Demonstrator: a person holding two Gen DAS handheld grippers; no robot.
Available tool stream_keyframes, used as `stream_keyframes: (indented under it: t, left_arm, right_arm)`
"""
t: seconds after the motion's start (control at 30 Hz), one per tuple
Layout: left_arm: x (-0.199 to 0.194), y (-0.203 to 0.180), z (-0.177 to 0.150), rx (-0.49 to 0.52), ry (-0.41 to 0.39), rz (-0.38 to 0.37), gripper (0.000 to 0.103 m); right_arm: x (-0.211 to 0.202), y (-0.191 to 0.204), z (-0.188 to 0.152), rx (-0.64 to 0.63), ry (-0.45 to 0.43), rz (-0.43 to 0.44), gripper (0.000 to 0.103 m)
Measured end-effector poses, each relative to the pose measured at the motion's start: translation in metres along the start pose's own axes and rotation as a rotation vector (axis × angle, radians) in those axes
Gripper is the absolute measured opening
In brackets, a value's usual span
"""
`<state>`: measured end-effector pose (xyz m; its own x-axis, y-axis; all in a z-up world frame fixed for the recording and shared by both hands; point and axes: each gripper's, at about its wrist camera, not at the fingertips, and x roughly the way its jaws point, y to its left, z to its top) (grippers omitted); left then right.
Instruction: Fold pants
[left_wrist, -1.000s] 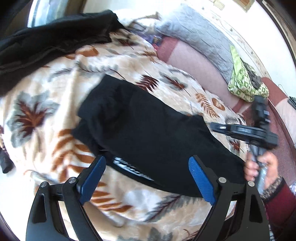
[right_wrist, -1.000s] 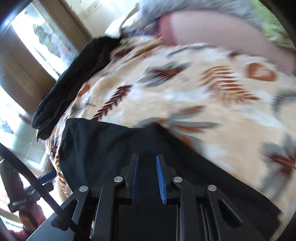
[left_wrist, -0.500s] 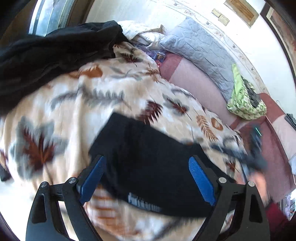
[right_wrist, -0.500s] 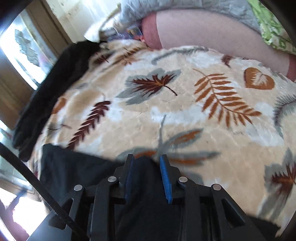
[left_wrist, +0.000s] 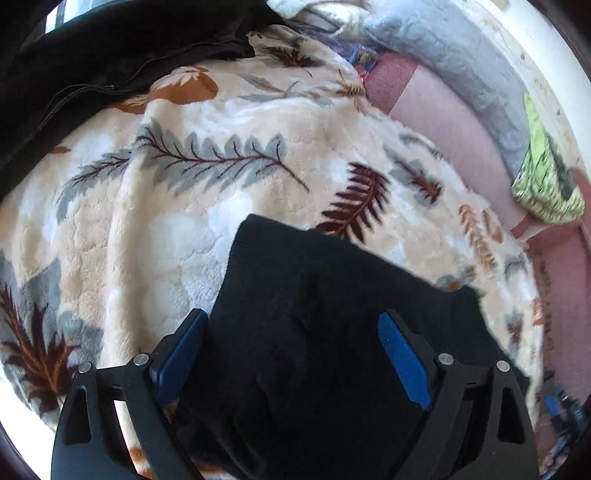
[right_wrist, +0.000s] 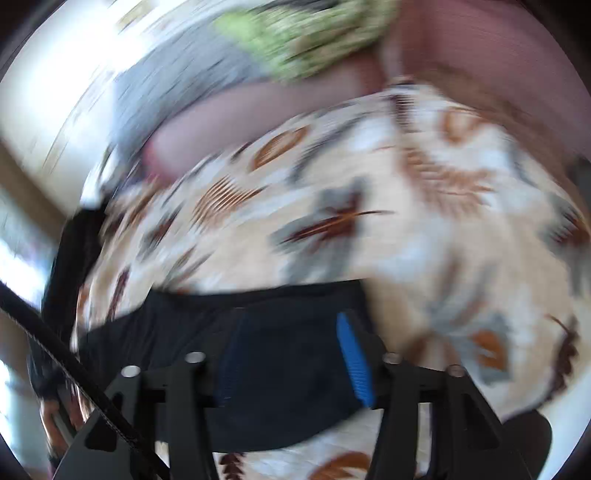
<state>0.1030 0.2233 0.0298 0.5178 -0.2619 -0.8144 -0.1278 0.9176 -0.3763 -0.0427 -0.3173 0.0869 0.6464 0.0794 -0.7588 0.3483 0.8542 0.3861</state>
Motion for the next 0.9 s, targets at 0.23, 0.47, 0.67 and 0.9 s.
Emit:
stream_keyframes:
  t: [0.23,0.47,0.67,0.9]
  left_arm:
    - [-0.062,-0.032,-0.015,0.055,-0.134,-0.039,0.093]
    - [-0.038,-0.128,-0.048,0.289,0.004,-0.09,0.093]
    - [-0.016,-0.24,-0.08,0.518,0.087,-0.245,0.093]
    - [0.037,-0.367,-0.122,0.816,0.249,-0.347,0.093]
  right_arm:
    - [-0.009,-0.048,-0.005,0.099,0.023,-0.033,0.062]
    - [0.014,-0.062,-0.03,0.105,0.078,0.055,0.062]
    - [0.015,-0.074,-0.046,0.107,0.093,0.142,0.064]
    - [0.021,-0.069,-0.058,0.072,0.099,0.195,0.064]
